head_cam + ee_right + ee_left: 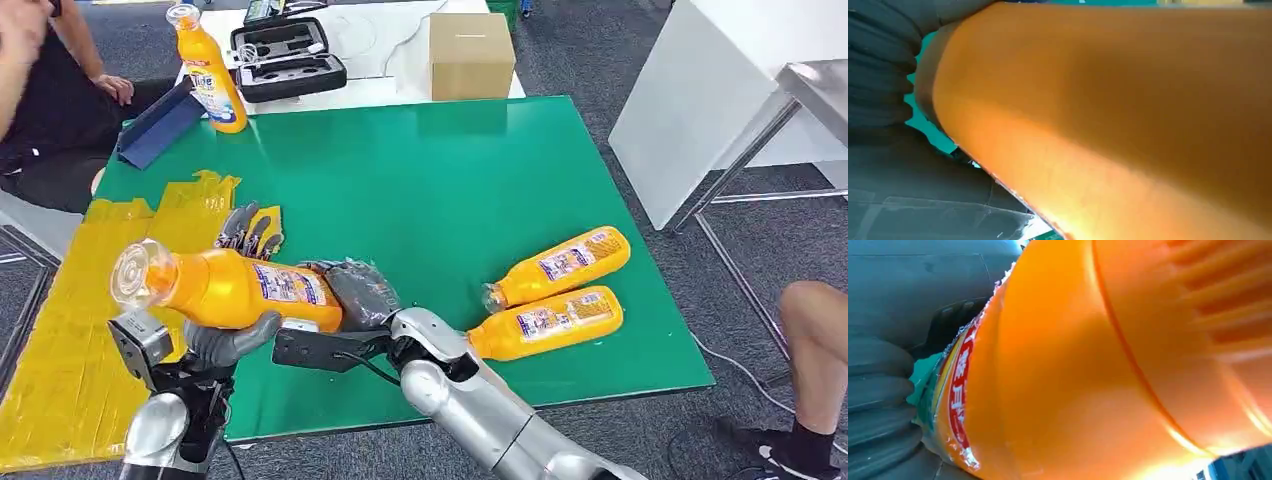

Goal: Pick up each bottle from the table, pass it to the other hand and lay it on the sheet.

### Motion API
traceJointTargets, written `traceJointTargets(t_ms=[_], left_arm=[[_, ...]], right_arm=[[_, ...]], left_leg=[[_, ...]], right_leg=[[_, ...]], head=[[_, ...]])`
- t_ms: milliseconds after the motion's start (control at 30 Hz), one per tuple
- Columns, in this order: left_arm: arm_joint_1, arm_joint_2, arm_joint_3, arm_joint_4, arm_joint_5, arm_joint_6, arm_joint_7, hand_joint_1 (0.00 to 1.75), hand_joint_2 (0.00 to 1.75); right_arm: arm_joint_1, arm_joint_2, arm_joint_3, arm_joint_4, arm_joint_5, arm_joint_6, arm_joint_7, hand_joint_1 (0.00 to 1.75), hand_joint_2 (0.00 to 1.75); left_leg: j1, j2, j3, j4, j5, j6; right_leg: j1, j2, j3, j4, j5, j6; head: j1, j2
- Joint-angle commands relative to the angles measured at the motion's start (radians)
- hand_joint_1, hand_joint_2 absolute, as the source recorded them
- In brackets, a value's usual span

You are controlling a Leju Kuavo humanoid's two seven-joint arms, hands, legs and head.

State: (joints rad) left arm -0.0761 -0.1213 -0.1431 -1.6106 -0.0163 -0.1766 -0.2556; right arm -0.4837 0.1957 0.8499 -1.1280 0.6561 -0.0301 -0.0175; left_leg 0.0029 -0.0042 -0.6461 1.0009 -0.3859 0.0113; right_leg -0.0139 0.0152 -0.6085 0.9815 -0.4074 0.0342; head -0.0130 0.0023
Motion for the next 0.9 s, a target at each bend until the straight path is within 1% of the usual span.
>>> traceJointTargets(t_ms=[33,100,200,300,333,400,433,500,533,600,667,700,767,800,900], left_arm=[[-0.097,0.011,-0.041,0.122,-0.022,-0.031,0.01,1.75,1.75],[-0.097,0.012,-0.037,0.124,-0.018,-0.035,0.009,1.75,1.75],[-0.097,0.012,-0.037,0.124,-0.018,-0.035,0.009,1.75,1.75],[-0.097,0.012,-0.037,0.124,-0.018,-0.035,0.009,1.75,1.75],[-0.096,0.011,-0.037,0.122,-0.018,-0.036,0.008,1.75,1.75],[-0.095,0.01,-0.034,0.121,-0.016,-0.038,0.008,1.75,1.75],[-0.094,0.01,-0.032,0.123,-0.009,-0.044,0.008,1.75,1.75],[-0.091,0.007,-0.028,0.124,0.0,-0.05,0.007,1.75,1.75],[-0.089,0.008,-0.026,0.124,0.005,-0.053,0.007,1.75,1.75],[-0.087,0.009,-0.023,0.122,0.012,-0.056,0.007,1.75,1.75],[-0.083,0.012,-0.021,0.116,0.016,-0.059,0.007,1.75,1.75],[-0.079,0.013,-0.018,0.11,0.018,-0.06,0.007,1.75,1.75],[-0.073,0.013,-0.014,0.103,0.026,-0.062,0.007,1.75,1.75],[-0.066,0.016,-0.01,0.096,0.032,-0.065,0.008,1.75,1.75],[-0.041,0.028,0.009,0.069,0.036,-0.065,0.008,1.75,1.75]], right_arm=[[-0.023,0.001,0.184,0.052,0.034,0.067,-0.001,1.75,1.75],[-0.025,0.001,0.184,0.056,0.034,0.067,0.0,1.75,1.75],[-0.025,0.001,0.184,0.056,0.034,0.067,0.0,1.75,1.75],[-0.025,0.001,0.184,0.056,0.034,0.067,0.0,1.75,1.75],[-0.026,0.001,0.183,0.058,0.034,0.068,0.0,1.75,1.75],[-0.027,0.002,0.182,0.063,0.035,0.068,0.0,1.75,1.75],[-0.026,0.002,0.182,0.064,0.035,0.068,0.0,1.75,1.75],[-0.025,0.001,0.178,0.067,0.035,0.069,0.0,1.75,1.75],[-0.024,0.001,0.175,0.068,0.034,0.067,0.0,1.75,1.75],[-0.021,-0.002,0.161,0.066,0.034,0.054,0.004,1.75,1.75],[-0.021,-0.008,0.145,0.059,0.037,0.042,0.008,1.75,1.75],[-0.02,-0.013,0.133,0.052,0.046,0.032,0.012,1.75,1.75],[-0.018,-0.024,0.117,0.038,0.049,0.027,0.014,1.75,1.75],[-0.011,-0.035,0.101,0.02,0.056,0.017,0.015,1.75,1.75],[0.022,-0.083,0.03,-0.066,0.066,-0.017,0.023,1.75,1.75]], left_leg=[[0.001,-0.002,0.006,0.0,-0.002,-0.001],[0.0,-0.001,0.003,-0.001,-0.001,-0.001],[0.001,-0.002,0.006,-0.001,-0.002,-0.001],[0.0,-0.002,0.003,-0.001,-0.001,-0.001],[0.001,-0.002,0.005,-0.001,-0.002,-0.001],[0.0,-0.001,0.003,-0.001,0.0,-0.001],[0.001,-0.002,0.005,0.0,-0.002,-0.001],[0.0,-0.001,0.002,-0.001,0.0,-0.001],[0.001,-0.002,0.005,-0.001,-0.001,-0.001],[0.0,-0.001,0.003,-0.001,0.0,-0.001],[0.001,-0.002,0.007,0.0,-0.002,-0.001],[0.0,-0.002,0.004,-0.001,-0.001,-0.001],[0.001,-0.002,0.007,0.0,-0.003,-0.001],[0.001,-0.002,0.005,0.0,-0.002,-0.001],[0.001,-0.003,0.006,0.0,-0.002,-0.001]], right_leg=[[0.001,-0.003,0.006,0.0,-0.002,-0.002],[0.001,-0.002,0.003,-0.001,-0.001,-0.001],[0.001,-0.004,0.007,-0.001,-0.003,-0.002],[0.001,-0.003,0.003,0.0,-0.001,-0.001],[0.001,-0.003,0.006,-0.001,-0.002,-0.002],[0.001,-0.002,0.003,0.0,-0.001,-0.001],[0.001,-0.003,0.006,0.0,-0.002,-0.002],[0.0,-0.002,0.002,-0.001,-0.001,-0.001],[0.001,-0.003,0.005,-0.001,-0.002,-0.002],[0.001,-0.002,0.003,-0.001,-0.001,-0.001],[0.001,-0.004,0.008,0.0,-0.003,-0.002],[0.001,-0.003,0.005,-0.001,-0.002,-0.001],[0.001,-0.004,0.008,0.0,-0.003,-0.002],[0.001,-0.004,0.006,0.0,-0.002,-0.002],[0.001,-0.005,0.008,-0.001,-0.003,-0.002]], head=[[0.0,0.0],[0.0,0.0],[0.0,0.0],[0.0,0.0],[0.0,0.0],[0.0,0.0],[0.0,0.0],[0.0,0.0],[0.0,0.0],[0.0,0.0],[0.0,0.0],[0.0,0.0],[0.0,0.0],[0.0,0.0],[0.0,0.0]])
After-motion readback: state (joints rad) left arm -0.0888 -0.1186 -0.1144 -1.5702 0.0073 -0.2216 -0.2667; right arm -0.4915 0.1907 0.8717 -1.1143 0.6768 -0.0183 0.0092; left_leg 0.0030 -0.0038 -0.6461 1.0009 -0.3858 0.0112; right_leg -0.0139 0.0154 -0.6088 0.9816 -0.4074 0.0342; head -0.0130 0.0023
